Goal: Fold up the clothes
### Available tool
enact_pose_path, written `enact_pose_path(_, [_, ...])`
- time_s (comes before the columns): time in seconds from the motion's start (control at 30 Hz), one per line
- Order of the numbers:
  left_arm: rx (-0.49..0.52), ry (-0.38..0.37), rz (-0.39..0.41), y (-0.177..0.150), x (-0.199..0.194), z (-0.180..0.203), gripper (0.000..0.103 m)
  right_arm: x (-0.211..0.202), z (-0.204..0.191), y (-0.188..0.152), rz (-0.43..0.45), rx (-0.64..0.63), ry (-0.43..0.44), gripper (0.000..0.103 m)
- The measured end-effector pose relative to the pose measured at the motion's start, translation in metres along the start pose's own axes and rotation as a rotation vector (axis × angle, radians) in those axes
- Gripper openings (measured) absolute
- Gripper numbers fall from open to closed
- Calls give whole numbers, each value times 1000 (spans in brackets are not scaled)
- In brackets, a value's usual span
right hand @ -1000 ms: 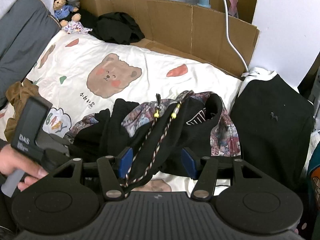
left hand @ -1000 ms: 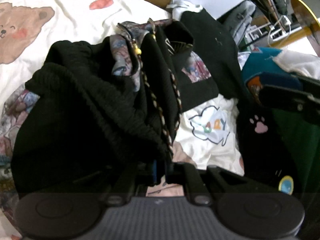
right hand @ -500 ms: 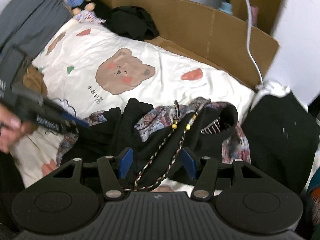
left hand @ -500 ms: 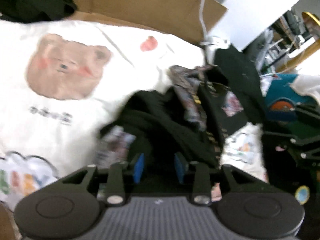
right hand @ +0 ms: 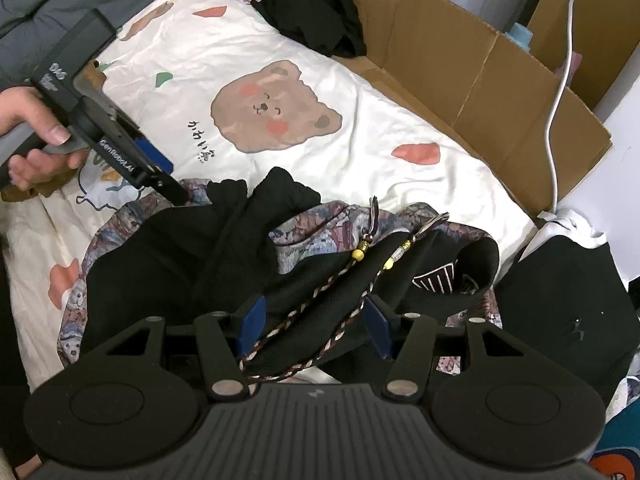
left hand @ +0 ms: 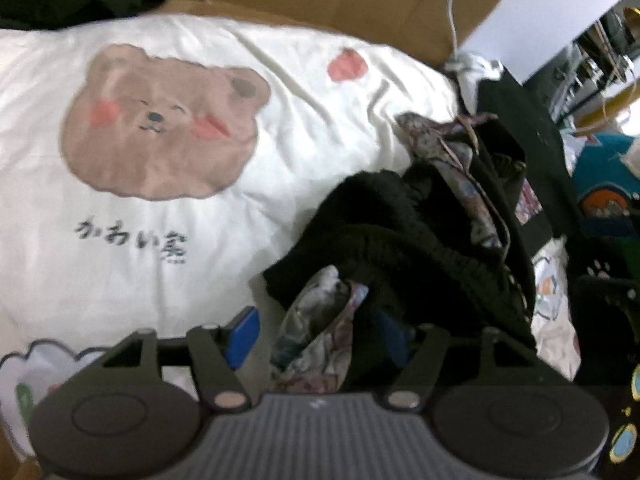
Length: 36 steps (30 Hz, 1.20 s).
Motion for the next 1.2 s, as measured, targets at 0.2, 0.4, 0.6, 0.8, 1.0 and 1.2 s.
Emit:
enact_pose_path(0.2, [-1,-87,-38,-4,18,3,19,6,9,4,55,-85,-19,59])
enact_pose_path(0.4, [74,-114,-42,-6,9,11,9,20,0,9,65,-306,-4,59])
enact_pose_path(0.6, [81,-135,-32,-7,-9,13,8,35,-9,12,74,-532,12,59])
enact_pose_path(0.8, [73,-149,-41,-7,-20,16,8,50,-19,16,81,-758,29,59])
enact_pose_path(1.0, [77,-144,-52,-9,-24,15,8,70,-36,18,77,-1007,45,59])
enact_pose_path(1.2, [64,-149,-44,-12,-28,16,8,86,-48,18,63,-1141,35,60])
Point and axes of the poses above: each gripper's, at about its wrist camera, not at the fingertips, and x roughly the way its jaws point, z to its right, y to its top, the point moved 9 cm from there along x, roughly the way its jaws point, and after that the axes turned 5 degrees about -x, right-handed, at the moved point
